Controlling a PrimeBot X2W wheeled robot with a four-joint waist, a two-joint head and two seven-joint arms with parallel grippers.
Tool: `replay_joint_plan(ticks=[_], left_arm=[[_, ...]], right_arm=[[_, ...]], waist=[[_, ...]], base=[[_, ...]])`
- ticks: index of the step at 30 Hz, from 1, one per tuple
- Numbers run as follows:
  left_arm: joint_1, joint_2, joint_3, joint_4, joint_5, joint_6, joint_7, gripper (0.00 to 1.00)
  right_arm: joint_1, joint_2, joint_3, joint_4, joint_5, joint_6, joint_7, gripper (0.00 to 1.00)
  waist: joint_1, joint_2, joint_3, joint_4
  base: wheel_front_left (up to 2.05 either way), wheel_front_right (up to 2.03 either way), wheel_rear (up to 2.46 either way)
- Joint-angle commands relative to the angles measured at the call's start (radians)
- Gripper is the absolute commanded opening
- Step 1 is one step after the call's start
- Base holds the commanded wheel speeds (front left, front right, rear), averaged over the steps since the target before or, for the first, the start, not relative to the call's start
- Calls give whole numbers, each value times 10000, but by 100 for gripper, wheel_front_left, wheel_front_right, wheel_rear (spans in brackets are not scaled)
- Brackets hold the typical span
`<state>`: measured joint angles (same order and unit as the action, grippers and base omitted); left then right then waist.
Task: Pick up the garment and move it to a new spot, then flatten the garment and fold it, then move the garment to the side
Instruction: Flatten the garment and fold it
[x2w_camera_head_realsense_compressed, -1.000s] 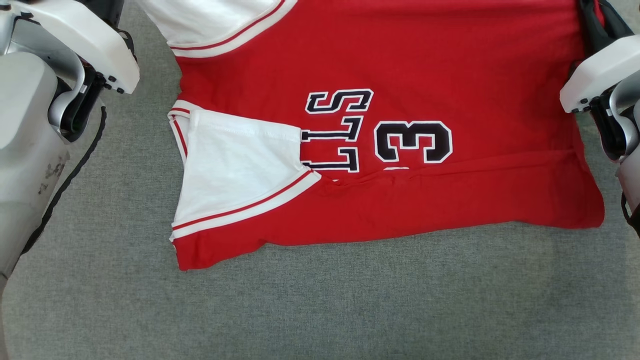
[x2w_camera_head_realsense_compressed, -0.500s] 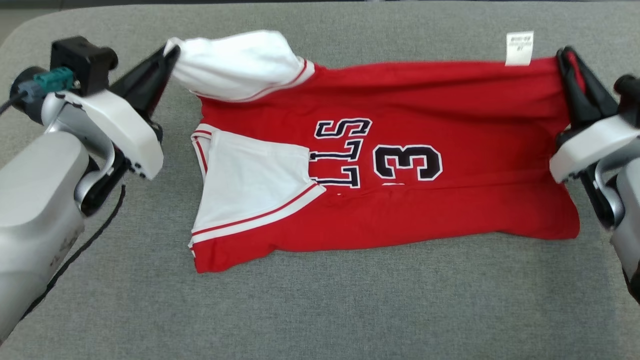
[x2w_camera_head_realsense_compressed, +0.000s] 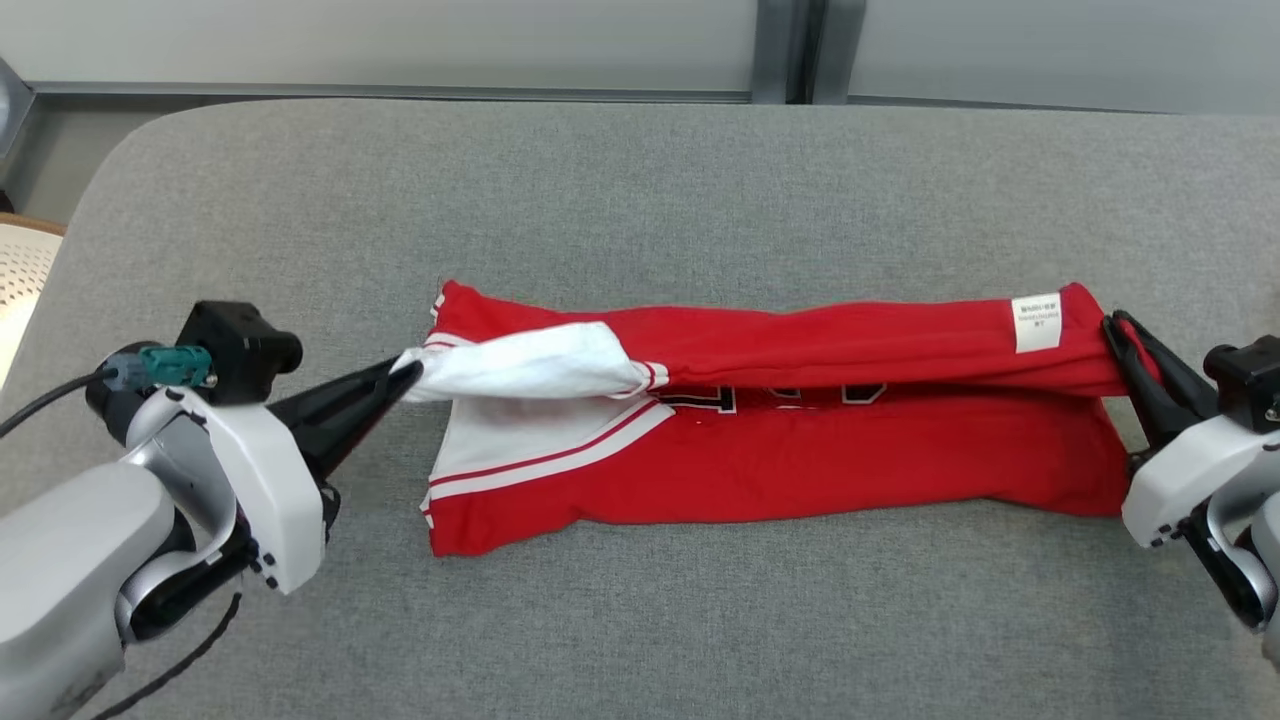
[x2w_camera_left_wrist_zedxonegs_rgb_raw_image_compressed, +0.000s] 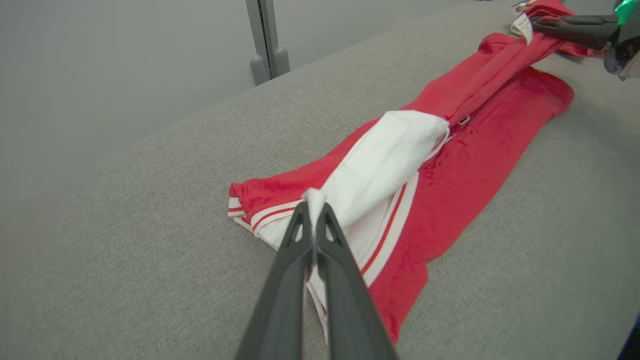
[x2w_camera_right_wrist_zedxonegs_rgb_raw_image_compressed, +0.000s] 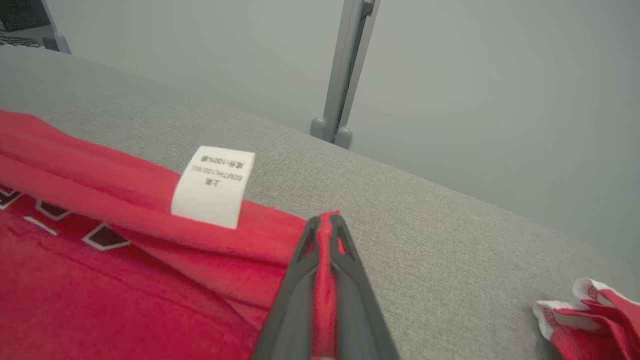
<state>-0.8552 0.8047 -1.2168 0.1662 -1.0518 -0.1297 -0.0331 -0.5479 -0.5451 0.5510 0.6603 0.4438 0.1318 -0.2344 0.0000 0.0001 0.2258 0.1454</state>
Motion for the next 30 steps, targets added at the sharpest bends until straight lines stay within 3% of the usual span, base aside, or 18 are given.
replay_joint_plan(ticks=[1, 10, 21, 22, 23, 24, 25, 26, 27, 30], left_arm=[[121, 46, -24, -54, -35, -12, 30, 0], [897, 205, -375, -376, -11, 18, 790, 0], [1439, -204, -526, 361, 534, 43, 976, 0], [1489, -248, -528, 427, 582, 40, 963, 0], [1553, -289, -536, 499, 599, 36, 987, 0], [1599, -330, -547, 547, 628, 32, 1005, 0], [1646, -374, -550, 585, 656, 28, 1006, 8], [1692, -416, -551, 612, 667, 25, 997, 46], [1744, -456, -556, 651, 653, 23, 957, 100], [1797, -528, -542, 832, 770, 194, 799, 100]], right_arm=[[127, -109, 47, -74, 115, -21, 64, 0], [736, -785, 922, -771, 1694, -21, 1364, 0], [961, -1018, 1527, -1027, 2304, -21, 2271, 0], [992, -1011, 1597, -1030, 2397, -21, 2362, 4], [1028, -1009, 1644, -1008, 2462, -21, 2464, 41], [1047, -1035, 1680, -990, 2540, -21, 2563, 100], [1074, -1062, 1733, -983, 2629, -21, 2655, 100], [1109, -1084, 1785, -976, 2740, -21, 2773, 100], [1138, -1121, 1790, -918, 2813, -21, 2897, 100], [1176, -1136, 1707, -794, 3023, -21, 3126, 100]], waist=[[0, -1, -89, 13], [0, -1, -420, -135], [0, -1, -550, -291], [0, -1, -565, -296], [0, -1, -585, -299], [0, -1, -612, -298], [0, -1, -643, -294], [0, -1, -672, -291], [0, -1, -704, -287], [0, -1, -820, -269]], base=[[0, 0, 0], [0, 0, 0], [0, 0, 0], [0, 0, 0], [0, 0, 0], [0, 0, 0], [0, 0, 0], [0, 0, 0], [0, 0, 0], [0, 0, 0]])
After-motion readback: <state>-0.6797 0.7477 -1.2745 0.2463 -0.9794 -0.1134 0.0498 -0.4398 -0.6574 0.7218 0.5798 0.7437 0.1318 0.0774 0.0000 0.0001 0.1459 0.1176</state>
